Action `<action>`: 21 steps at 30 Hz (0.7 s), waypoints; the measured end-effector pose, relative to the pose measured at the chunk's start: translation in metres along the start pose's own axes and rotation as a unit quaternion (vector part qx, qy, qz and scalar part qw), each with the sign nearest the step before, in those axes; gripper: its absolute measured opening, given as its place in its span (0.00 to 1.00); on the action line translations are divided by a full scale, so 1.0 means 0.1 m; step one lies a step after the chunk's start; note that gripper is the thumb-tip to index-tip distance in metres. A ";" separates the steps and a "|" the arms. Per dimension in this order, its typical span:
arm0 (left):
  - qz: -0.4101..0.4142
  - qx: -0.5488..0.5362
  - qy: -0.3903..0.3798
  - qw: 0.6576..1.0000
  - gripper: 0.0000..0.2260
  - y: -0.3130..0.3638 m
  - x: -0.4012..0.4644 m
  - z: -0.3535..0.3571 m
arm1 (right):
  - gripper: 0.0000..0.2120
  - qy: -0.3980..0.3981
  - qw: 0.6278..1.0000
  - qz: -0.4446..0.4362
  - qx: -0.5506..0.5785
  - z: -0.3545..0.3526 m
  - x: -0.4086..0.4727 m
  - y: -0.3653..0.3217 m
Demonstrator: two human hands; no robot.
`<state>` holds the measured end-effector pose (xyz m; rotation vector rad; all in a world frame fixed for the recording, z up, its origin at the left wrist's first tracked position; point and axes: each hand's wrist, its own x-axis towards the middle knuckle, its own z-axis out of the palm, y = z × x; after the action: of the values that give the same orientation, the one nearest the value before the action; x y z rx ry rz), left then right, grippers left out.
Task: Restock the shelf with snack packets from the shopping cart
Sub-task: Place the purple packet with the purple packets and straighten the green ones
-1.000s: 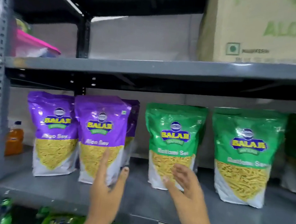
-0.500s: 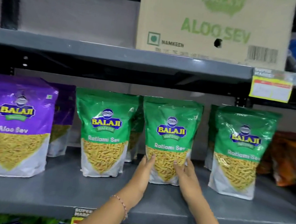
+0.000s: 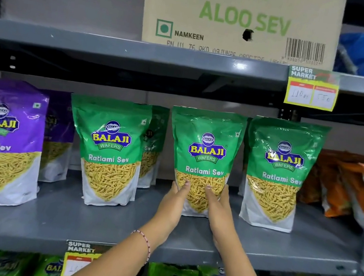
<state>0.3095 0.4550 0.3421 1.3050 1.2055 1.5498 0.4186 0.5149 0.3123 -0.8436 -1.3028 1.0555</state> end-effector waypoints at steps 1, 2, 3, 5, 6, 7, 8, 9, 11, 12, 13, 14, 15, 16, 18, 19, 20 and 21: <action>0.003 0.007 -0.003 1.000 0.20 0.01 -0.01 0.01 | 0.38 0.002 1.000 -0.002 0.004 -0.01 0.01 0.02; 0.004 0.014 -0.003 1.000 0.21 0.00 -0.02 0.00 | 0.37 0.003 1.000 -0.004 0.010 -0.02 0.02 0.03; -0.002 0.023 -0.001 1.000 0.23 0.01 -0.02 -0.01 | 0.36 0.001 1.000 -0.005 0.013 -0.03 0.02 0.04; -0.025 0.028 0.003 0.999 0.30 0.01 -0.03 -0.05 | 0.35 0.000 1.000 -0.002 0.000 -0.02 0.00 0.02; -0.031 0.029 0.015 0.999 0.33 0.03 -0.05 -0.07 | 0.35 0.009 1.000 -0.007 -0.017 -0.03 -0.03 -0.02; -0.023 0.034 0.037 0.998 0.33 0.06 -0.09 -0.14 | 0.34 0.031 0.998 -0.026 -0.045 0.00 -0.08 -0.06; 0.016 0.036 0.064 0.997 0.33 0.10 -0.14 -0.23 | 0.33 0.072 0.992 -0.068 -0.083 0.00 -0.15 -0.12; 0.077 0.028 0.092 0.992 0.31 0.13 -0.19 -0.37 | 0.29 0.122 0.976 -0.137 -0.121 0.01 -0.23 -0.18; 0.189 -0.014 0.156 0.969 0.27 0.18 -0.34 -0.75 | 0.20 0.186 0.930 -0.268 -0.171 0.09 -0.43 -0.27; 0.225 -0.037 0.190 0.955 0.26 0.20 -0.39 -0.97 | 0.17 0.180 0.920 -0.299 -0.179 0.19 -0.51 -0.28; 0.231 -0.052 0.227 0.945 0.26 0.21 -0.40 -1.19 | 0.15 0.145 0.931 -0.294 -0.161 0.36 -0.56 -0.28; 0.221 -0.056 0.259 0.939 0.26 0.23 -0.37 -1.44 | 0.12 0.084 0.953 -0.261 -0.129 0.59 -0.58 -0.30; 0.188 -0.047 0.281 0.940 0.26 0.25 -0.30 -1.67 | 0.13 0.016 0.972 -0.210 -0.101 0.81 -0.55 -0.30; 0.152 -0.036 0.284 0.946 0.26 0.22 -0.24 -1.84 | 0.17 -0.043 0.982 -0.159 -0.096 1.01 -0.52 -0.29; 0.105 0.016 0.242 0.965 0.28 0.17 -0.04 -2.28 | 0.28 -0.139 0.981 -0.093 -0.101 1.52 -0.38 -0.29; 0.068 0.037 0.203 0.976 0.30 0.05 0.05 -2.35 | 0.33 -0.163 0.978 -0.075 -0.103 1.61 -0.33 -0.24; 0.045 0.051 0.161 0.985 0.29 -0.09 0.12 -2.38 | 0.37 -0.180 0.977 -0.059 -0.092 1.68 -0.28 -0.15; 0.033 0.050 0.135 0.989 0.27 -0.28 0.18 -2.43 | 0.39 -0.193 0.976 -0.046 -0.089 1.71 -0.27 -0.04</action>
<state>0.0669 0.4344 0.3126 1.2366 1.4357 1.7764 0.2507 0.4749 0.3257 -0.7232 -1.7691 1.0735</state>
